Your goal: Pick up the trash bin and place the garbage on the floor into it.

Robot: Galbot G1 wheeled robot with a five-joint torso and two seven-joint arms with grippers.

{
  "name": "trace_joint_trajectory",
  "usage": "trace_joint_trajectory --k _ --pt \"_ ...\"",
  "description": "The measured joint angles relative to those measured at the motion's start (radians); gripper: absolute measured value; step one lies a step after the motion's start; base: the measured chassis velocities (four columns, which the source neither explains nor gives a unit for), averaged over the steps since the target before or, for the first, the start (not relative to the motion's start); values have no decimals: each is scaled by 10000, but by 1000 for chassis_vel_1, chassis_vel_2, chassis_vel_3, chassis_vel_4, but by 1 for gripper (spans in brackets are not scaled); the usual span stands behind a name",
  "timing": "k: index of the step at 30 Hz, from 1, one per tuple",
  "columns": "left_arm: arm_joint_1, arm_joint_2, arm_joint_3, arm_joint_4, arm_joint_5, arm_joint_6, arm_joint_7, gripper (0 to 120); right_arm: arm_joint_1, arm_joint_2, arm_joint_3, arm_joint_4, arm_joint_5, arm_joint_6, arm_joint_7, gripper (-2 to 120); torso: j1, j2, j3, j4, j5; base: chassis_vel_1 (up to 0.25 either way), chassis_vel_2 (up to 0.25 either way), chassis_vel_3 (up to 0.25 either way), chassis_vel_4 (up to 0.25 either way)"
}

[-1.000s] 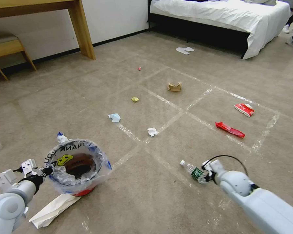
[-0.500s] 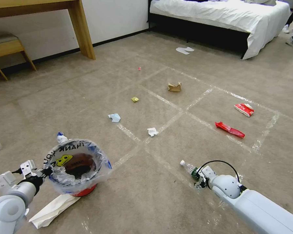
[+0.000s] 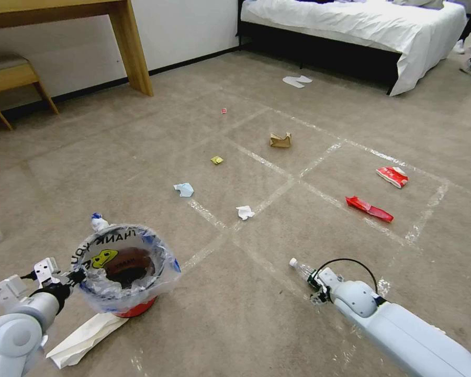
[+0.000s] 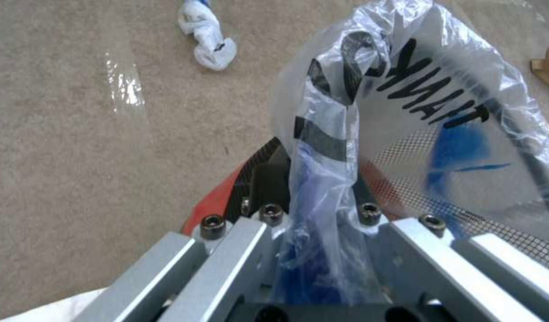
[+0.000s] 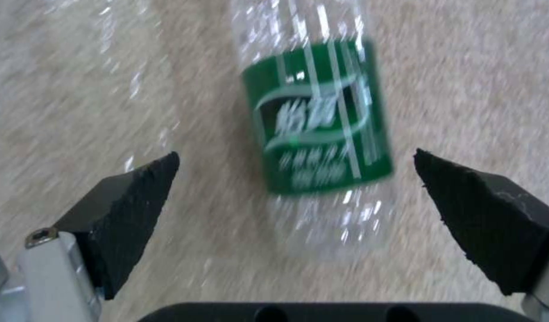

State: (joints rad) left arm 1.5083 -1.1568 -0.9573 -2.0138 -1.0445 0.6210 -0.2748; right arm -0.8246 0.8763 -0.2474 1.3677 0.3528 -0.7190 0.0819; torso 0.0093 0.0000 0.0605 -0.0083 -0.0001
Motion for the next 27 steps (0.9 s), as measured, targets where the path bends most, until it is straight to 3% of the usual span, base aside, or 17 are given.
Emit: trace_joint_trajectory --k 5,18,25,27 --pt "81 -28 -57 -22 -1 -62 18 5 890 561 -458 -1170 -519 554 -90 100 0 0 -1 2 -3 0 0 0 0" --pt "121 -53 -164 14 -1 -202 66 5 1443 1151 -879 -2304 -801 732 -127 100 0 0 0 0 0 0 0 0 0" --pt "17 -100 -109 143 20 -228 82 5 1463 1161 -918 -2405 -818 882 -136 76 0 1 -2 2 -1 0 0 0 0" --pt "-37 -115 -59 225 59 -241 90 5 1432 1156 -918 -2415 -819 931 -145 64 -1 1 -2 1 -1 0 0 0 0"
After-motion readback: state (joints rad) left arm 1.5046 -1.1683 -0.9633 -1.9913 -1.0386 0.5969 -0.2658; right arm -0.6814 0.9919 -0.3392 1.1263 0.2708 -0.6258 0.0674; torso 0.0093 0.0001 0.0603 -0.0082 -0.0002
